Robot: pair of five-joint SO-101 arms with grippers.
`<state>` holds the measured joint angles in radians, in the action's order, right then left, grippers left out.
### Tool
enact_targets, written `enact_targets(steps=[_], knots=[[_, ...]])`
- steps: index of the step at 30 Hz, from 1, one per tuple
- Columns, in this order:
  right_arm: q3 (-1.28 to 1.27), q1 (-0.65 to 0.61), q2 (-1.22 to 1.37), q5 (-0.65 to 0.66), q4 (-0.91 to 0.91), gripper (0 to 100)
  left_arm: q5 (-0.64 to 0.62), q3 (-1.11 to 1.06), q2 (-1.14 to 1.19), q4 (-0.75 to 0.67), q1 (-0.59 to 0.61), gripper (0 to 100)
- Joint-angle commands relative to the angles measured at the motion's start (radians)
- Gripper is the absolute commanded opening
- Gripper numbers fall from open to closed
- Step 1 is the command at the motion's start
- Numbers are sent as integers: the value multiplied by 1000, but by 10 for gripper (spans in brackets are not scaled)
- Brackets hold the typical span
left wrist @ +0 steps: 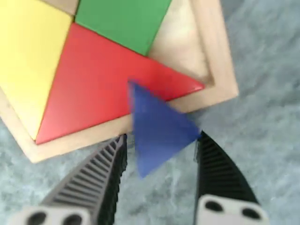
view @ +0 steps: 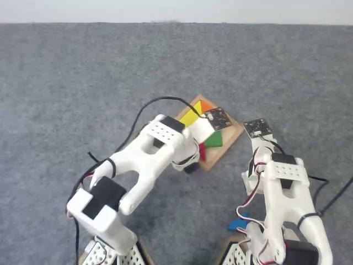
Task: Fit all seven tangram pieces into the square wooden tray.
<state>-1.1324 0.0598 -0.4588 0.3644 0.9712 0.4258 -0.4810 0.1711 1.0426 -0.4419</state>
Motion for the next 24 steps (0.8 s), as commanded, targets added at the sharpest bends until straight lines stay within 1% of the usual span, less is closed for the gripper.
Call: enact_targets(steps=[1,9,13,16,19,24], knots=[[-3,12,1,-3,-12,227,-52,22,-21,-63,-48,224],[-3,12,1,-3,-12,227,-51,44,-11,-55,-48,224],[-5,12,1,-3,-12,227,-41,8,-11,-34,-18,187],[-5,12,1,-3,-12,227,-3,-8,-11,6,12,185],[-5,12,1,-3,-13,227,5,-25,-11,14,29,180],[-5,12,1,-3,-13,227,5,-39,-12,14,26,62]])
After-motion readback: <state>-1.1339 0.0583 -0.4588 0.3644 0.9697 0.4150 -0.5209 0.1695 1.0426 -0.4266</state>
